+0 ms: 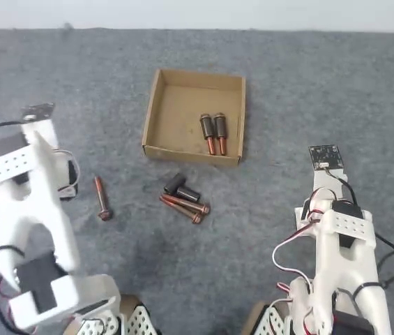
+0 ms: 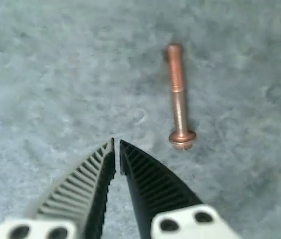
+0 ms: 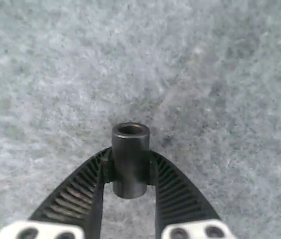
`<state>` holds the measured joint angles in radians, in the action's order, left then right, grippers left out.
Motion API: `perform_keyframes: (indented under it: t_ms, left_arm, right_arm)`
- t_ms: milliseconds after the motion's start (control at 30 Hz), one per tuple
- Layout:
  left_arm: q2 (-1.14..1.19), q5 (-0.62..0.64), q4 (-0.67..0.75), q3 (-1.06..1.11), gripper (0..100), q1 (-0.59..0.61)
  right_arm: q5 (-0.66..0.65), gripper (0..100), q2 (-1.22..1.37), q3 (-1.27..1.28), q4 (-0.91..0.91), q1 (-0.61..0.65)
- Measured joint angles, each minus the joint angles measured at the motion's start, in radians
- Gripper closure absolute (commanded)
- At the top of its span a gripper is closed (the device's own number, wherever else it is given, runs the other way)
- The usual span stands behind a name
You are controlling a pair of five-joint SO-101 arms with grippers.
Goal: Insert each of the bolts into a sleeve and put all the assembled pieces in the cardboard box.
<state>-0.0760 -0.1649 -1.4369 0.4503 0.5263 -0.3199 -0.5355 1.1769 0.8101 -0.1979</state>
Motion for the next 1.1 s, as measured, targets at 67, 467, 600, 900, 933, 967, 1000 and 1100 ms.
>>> perform_keyframes:
  t_ms: [67,467,600,900,933,967,1000,1100]
  left_arm:
    - [0.003,-0.032,0.0,0.0,99,-0.02]
    - [0.005,-0.14,0.135,0.071,85,-0.084]
    - [0.009,-0.141,0.244,0.169,86,-0.084]
    - [0.005,-0.141,0.391,0.281,86,-0.11]
    - [0.005,-0.141,0.394,0.284,86,-0.114]
    - [0.003,-0.141,0.396,0.284,86,-0.114]
    - [0.003,-0.141,0.396,0.284,86,-0.114]
    - [0.003,-0.141,0.4,0.288,86,-0.12]
  right_arm:
    - [0.0,99.2,0.0,0.0,0.0,0.0]
    - [-0.035,99.2,0.0,0.018,-0.005,0.0]
    - [-0.041,99.2,0.0,0.018,-0.008,0.0]
    - [-0.044,99.2,-0.002,0.018,-0.008,0.0]
    - [-0.046,99.2,-0.002,0.018,-0.008,0.0]
    - [-0.046,99.2,-0.002,0.018,-0.008,0.0]
    - [-0.046,99.2,-0.002,0.018,-0.008,0.0]
    - [-0.046,99.2,-0.002,0.018,-0.008,0.0]
